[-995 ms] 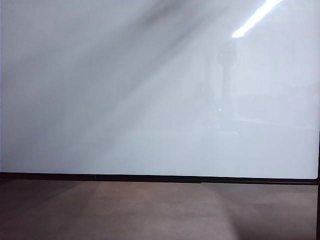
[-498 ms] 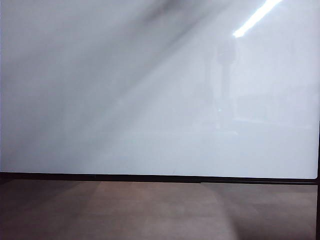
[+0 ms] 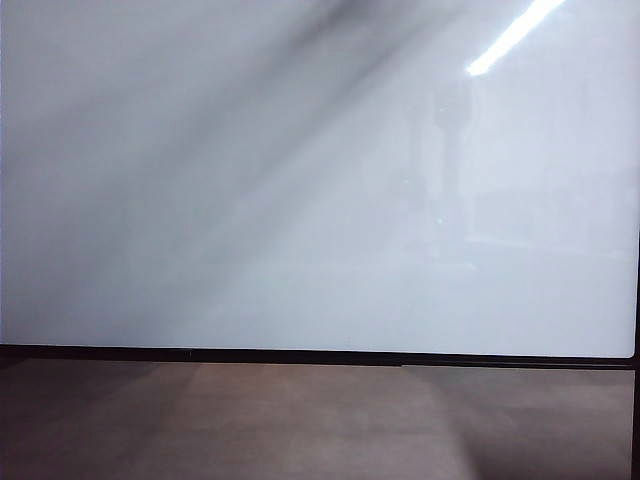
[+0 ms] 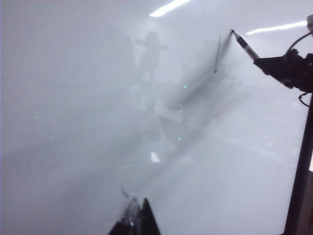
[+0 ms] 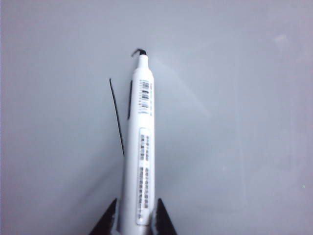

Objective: Reach to the right to find the marker pen, pick it up, and write the number 17 on the whiteboard.

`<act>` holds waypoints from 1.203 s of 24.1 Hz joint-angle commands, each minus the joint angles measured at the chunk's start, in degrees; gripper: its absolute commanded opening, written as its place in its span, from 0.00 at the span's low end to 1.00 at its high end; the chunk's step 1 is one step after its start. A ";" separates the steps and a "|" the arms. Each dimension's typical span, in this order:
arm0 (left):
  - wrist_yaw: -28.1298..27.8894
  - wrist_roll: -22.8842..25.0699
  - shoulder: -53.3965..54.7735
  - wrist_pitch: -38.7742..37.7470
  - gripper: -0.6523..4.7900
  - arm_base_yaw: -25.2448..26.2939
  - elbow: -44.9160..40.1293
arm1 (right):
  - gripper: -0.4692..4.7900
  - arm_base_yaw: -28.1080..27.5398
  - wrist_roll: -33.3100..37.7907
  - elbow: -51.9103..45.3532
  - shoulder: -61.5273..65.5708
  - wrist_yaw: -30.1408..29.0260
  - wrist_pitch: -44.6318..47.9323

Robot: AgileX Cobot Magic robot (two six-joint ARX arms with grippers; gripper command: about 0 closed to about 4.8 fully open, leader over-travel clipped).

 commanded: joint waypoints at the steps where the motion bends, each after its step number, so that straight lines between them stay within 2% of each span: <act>1: 0.22 0.07 0.09 0.57 0.11 0.07 0.22 | 0.08 -0.90 -0.07 0.31 -0.31 3.04 -1.64; 9: 0.17 0.07 0.09 0.39 0.11 0.09 0.22 | 0.08 -4.83 1.44 0.26 -1.01 2.69 -2.10; 29: 0.17 0.07 0.09 -0.22 0.11 0.09 0.22 | 0.08 -4.35 1.79 -0.81 0.76 0.13 -6.80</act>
